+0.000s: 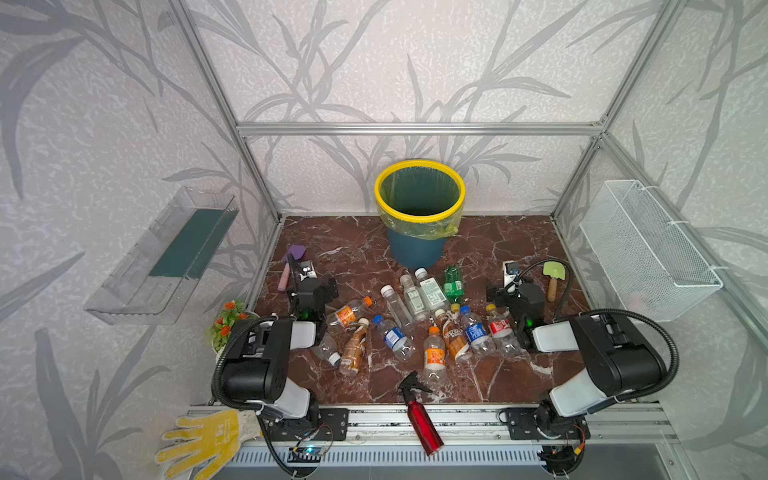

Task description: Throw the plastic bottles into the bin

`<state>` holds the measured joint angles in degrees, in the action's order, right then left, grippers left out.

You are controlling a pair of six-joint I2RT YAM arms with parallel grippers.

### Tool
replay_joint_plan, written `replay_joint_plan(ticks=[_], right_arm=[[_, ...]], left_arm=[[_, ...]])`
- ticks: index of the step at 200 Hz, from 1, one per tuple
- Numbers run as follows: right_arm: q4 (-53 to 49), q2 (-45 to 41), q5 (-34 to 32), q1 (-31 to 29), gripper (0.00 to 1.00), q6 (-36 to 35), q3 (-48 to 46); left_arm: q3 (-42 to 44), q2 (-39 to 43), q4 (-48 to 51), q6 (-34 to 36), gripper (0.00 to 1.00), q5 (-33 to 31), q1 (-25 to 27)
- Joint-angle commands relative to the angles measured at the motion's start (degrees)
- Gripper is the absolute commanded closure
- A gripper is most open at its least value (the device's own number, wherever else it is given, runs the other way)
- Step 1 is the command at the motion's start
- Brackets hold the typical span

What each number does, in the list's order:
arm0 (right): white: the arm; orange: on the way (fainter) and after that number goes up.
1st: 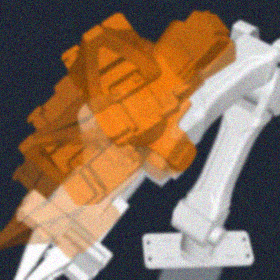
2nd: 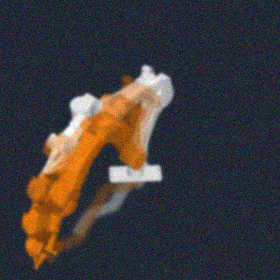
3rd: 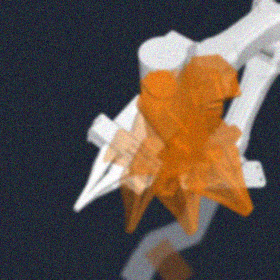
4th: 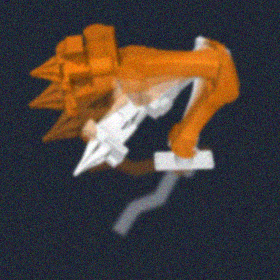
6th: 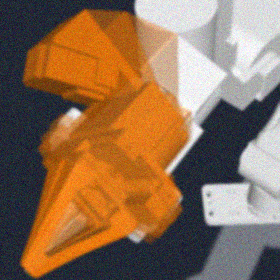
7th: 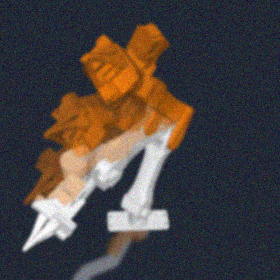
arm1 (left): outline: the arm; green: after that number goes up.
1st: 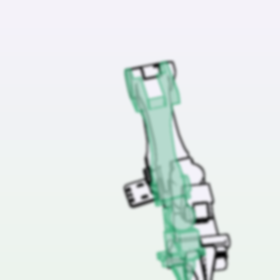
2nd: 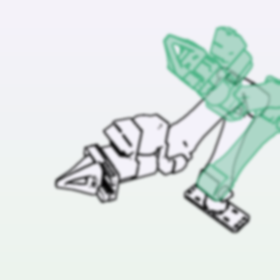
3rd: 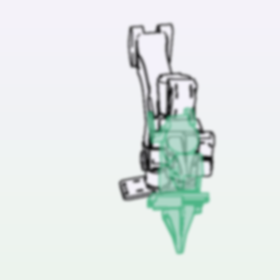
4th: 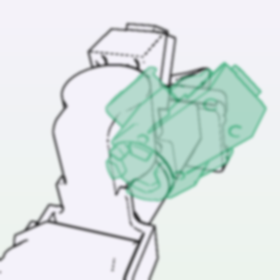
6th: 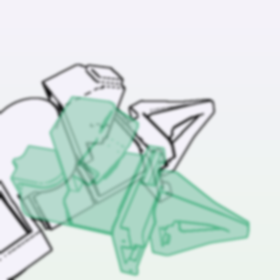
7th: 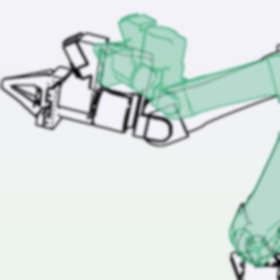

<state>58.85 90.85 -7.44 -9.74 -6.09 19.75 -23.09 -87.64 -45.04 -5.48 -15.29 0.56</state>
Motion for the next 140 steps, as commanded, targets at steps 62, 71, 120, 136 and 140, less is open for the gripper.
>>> replay_joint_plan(ticks=[62, 71, 120, 136, 140], right_arm=[[1.7, 0.3, 0.1, 0.3, 0.01, -0.4, -0.3], [1.7, 0.3, 0.1, 0.3, 0.01, -0.5, -0.3], [1.4, 0.3, 0.3, 0.4, 0.01, -0.3, -0.2], [1.2, 0.2, 0.4, 0.4, 0.01, -0.4, -0.1], [1.2, 0.3, 0.5, 0.5, 0.01, -0.3, -0.1]], left_arm=[[-0.5, 0.5, -0.6, 0.7, 0.01, 0.0, -0.3], [-0.4, 0.5, -0.7, 0.7, 0.01, 0.0, -0.3], [-0.4, 0.5, -0.6, 0.7, 0.01, 0.0, -0.3], [-0.5, 0.5, -0.6, 0.7, 0.01, 0.0, -0.3], [-0.5, 0.5, -0.6, 0.7, 0.01, 0.0, -0.3]])
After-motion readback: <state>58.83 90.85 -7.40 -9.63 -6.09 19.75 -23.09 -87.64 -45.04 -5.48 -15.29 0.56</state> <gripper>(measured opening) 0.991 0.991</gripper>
